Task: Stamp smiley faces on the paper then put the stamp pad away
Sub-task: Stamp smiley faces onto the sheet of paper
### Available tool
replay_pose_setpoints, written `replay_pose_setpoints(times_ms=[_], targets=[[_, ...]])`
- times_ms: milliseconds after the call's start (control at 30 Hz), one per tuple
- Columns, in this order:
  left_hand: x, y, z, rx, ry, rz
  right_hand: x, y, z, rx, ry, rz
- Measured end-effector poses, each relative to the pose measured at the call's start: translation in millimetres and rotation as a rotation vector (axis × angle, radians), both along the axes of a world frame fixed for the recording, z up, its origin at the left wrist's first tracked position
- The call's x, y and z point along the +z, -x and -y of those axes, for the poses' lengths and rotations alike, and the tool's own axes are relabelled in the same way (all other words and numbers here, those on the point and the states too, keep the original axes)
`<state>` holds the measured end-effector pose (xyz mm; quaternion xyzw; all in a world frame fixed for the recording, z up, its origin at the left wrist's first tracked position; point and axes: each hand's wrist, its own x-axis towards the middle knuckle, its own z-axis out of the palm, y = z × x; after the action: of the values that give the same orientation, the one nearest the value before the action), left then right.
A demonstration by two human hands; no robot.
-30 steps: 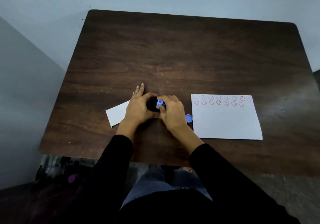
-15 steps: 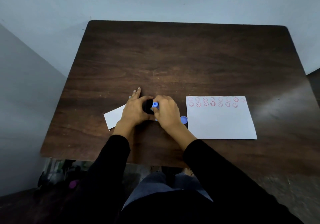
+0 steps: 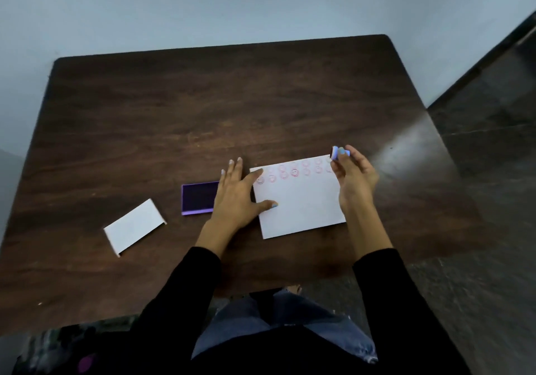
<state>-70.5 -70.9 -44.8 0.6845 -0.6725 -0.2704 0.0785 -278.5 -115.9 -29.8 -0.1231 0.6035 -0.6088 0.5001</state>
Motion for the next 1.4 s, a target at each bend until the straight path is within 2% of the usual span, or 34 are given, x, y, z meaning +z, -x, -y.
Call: replay_pose_setpoints(times_ms=[200,367,600,733,1033,1400], targets=[[-8.9,11.6,11.7,-0.033,-0.034,0.109,-20.7,28.6,-2.7,0.015,0.003,-0.079],[-7.7,31.0,18.9,-0.092,0.023,0.14,-33.7,29.8,-6.8,0.041,0.039,-0.173],[-7.9,43.1,30.0,-0.176,-0.032,0.233,-41.2,27.6,-8.7,0.004,0.022,-0.254],[-11.3,38.0,28.5,-0.178,-0.041,0.196,-41.5,32.9,-4.2,-0.067,0.014,-0.358],[-17.6,30.9,29.2,-0.177,-0.042,0.114,-51.4,22.4,-13.1,0.028,0.059,-0.695],[-14.5,16.8,28.1,-0.102,-0.067,0.075,-53.1,21.2,-15.7,0.077,0.174,-0.927]])
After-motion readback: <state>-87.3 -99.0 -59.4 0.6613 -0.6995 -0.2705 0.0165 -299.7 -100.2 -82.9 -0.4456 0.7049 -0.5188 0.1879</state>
